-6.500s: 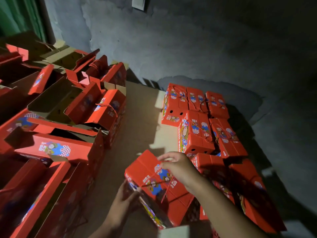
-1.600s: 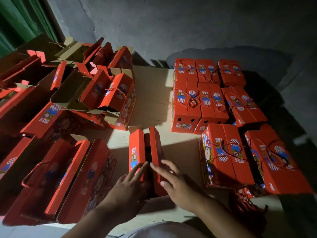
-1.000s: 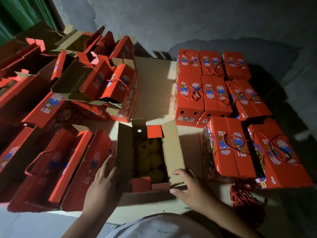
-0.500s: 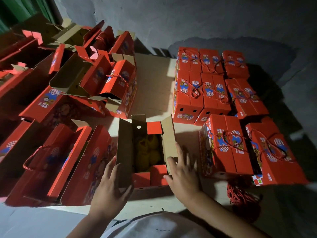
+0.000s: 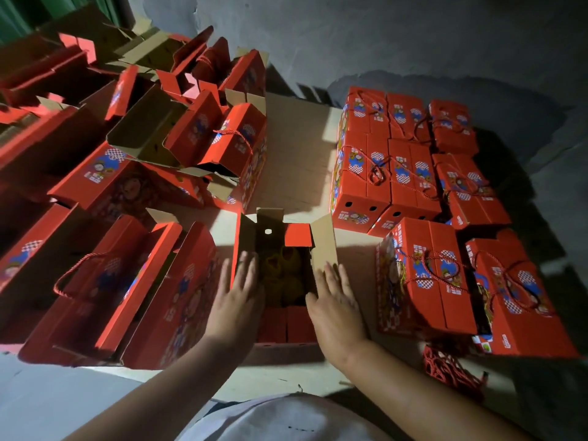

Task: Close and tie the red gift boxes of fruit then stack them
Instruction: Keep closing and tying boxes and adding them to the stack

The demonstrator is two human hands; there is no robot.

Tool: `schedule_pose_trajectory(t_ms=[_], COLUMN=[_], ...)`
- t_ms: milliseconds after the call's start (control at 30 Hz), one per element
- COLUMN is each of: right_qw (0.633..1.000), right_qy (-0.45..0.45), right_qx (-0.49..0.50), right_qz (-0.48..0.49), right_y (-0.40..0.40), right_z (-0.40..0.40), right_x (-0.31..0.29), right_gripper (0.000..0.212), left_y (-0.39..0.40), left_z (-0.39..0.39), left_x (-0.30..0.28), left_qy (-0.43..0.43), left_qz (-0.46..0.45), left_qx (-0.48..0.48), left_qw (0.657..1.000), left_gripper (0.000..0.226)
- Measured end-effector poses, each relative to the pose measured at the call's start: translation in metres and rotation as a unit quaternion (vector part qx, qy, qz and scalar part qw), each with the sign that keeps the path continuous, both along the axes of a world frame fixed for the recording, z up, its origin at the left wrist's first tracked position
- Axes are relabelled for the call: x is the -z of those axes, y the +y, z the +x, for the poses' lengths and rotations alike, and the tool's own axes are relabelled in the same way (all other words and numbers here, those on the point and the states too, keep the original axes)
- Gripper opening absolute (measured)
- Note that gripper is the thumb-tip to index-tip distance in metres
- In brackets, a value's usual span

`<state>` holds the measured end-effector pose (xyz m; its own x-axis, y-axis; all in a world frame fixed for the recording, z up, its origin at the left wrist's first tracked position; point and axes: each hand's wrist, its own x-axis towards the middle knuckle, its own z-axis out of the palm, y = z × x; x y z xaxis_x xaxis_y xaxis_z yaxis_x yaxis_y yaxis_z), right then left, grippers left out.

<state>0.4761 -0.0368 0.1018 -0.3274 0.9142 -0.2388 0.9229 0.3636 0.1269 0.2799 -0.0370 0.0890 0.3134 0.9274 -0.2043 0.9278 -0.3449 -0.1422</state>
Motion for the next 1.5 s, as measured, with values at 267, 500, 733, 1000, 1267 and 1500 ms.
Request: schedule_pose_trajectory(t_ms=[267, 500, 733, 1000, 1267, 1500], right_qw=[0.996, 0.99, 0.985, 0.987, 0.972, 0.975], right_qy=[0.053, 0.127, 0.098, 0.112, 0.182, 0.111], right_qx=[-0.036, -0.033, -0.123, -0.097, -0.125, -0.154], right_qz=[-0.058, -0.044, -0.065, -0.063, -0.077, -0.116], right_y=[-0.003, -0.017, -0.023, -0.021, -0.025, -0.022], right_z=[0.022, 0.032, 0.026, 0.027, 0.029, 0.022], right_x=[0.009, 0.025, 0.034, 0.032, 0.037, 0.052], right_gripper=[0.026, 0.034, 0.055, 0.046, 0.108, 0.09], left_y=[0.058, 0.096, 0.135, 0.145, 0.112, 0.099], left_z=[-0.015, -0.025, -0.019, -0.015, -0.026, -0.035], left_x=[-0.008, 0.041, 0.035, 0.024, 0.054, 0.026], left_qy=[0.065, -0.172, -0.441, -0.46, -0.239, -0.177], left_qz=[-0.089, -0.141, -0.059, 0.001, -0.072, -0.158], left_qx=[-0.016, -0.075, -0.156, -0.118, 0.006, -0.005], left_qw=[0.994, 0.972, 0.882, 0.88, 0.968, 0.972], left_gripper=[0.121, 0.172, 0.161, 0.068, 0.076, 0.078])
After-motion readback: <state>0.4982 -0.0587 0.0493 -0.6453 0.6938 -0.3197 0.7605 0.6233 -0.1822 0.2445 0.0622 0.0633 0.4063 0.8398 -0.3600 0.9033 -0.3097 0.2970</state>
